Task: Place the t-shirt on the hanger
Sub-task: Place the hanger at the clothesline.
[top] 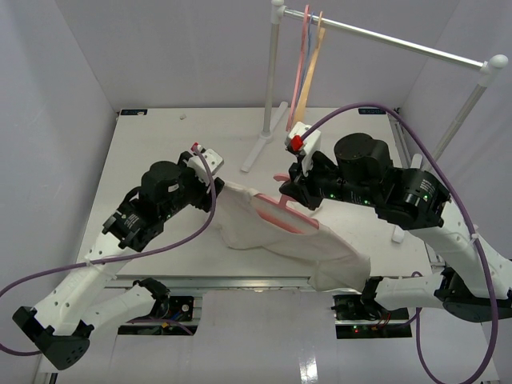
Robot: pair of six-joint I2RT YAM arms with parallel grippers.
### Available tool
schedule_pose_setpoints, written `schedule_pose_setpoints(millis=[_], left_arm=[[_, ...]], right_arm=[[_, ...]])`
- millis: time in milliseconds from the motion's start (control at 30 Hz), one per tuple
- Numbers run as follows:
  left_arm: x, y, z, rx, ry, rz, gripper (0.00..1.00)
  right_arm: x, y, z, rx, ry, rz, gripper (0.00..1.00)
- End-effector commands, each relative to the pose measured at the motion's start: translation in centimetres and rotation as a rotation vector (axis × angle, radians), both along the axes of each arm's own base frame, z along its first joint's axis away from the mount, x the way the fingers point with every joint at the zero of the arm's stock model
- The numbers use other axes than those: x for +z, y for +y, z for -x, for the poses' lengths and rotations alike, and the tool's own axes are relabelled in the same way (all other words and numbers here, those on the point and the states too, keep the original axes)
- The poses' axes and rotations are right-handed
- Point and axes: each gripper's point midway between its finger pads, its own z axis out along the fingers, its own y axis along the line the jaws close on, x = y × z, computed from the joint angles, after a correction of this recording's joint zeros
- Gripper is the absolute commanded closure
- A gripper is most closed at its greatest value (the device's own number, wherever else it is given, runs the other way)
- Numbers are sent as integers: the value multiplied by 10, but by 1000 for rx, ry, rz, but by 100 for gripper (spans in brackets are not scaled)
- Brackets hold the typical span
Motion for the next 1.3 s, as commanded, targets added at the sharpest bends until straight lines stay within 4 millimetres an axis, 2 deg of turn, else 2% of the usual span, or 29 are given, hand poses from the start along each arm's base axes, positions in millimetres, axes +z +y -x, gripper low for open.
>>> schedule_pose_setpoints(millis=[0, 267, 500, 633, 667, 767, 833, 867, 933, 1033, 1100, 1167, 1267], left_arm=[[14, 18, -14, 142, -26, 0, 22], [13, 36, -28, 282, -34, -28, 22], [24, 56, -36, 412, -76, -38, 21], [26, 60, -38, 438, -78, -58, 21], [33, 59, -37, 423, -85, -49, 22], [62, 40, -20, 258, -105, 6, 22], [92, 9, 8, 9, -141, 99, 22], [111, 5, 20, -52, -180, 135, 22], [126, -12, 36, -185, -199, 164, 22], [127, -31, 42, -300, -173, 164, 21], [116, -44, 44, -372, -132, 143, 21], [101, -61, 55, -497, -80, 133, 21], [85, -74, 63, -599, -30, 121, 21]], right_arm=[[25, -6, 6, 14, -45, -89, 92], [27, -14, 8, 2, -54, -97, 92], [24, -19, 9, -1, -59, -95, 92], [27, -23, 7, -22, -67, -100, 92], [27, -24, 5, -38, -69, -97, 92], [21, -23, -4, -76, -73, -74, 92], [18, -18, -6, -74, -69, -64, 92], [17, -13, -7, -65, -63, -61, 92], [17, -9, -8, -54, -62, -64, 92], [23, -2, -7, -35, -66, -88, 92], [27, 1, -6, -25, -70, -112, 92], [32, 5, -1, 8, -71, -137, 92], [35, 10, 3, 44, -71, -150, 92]])
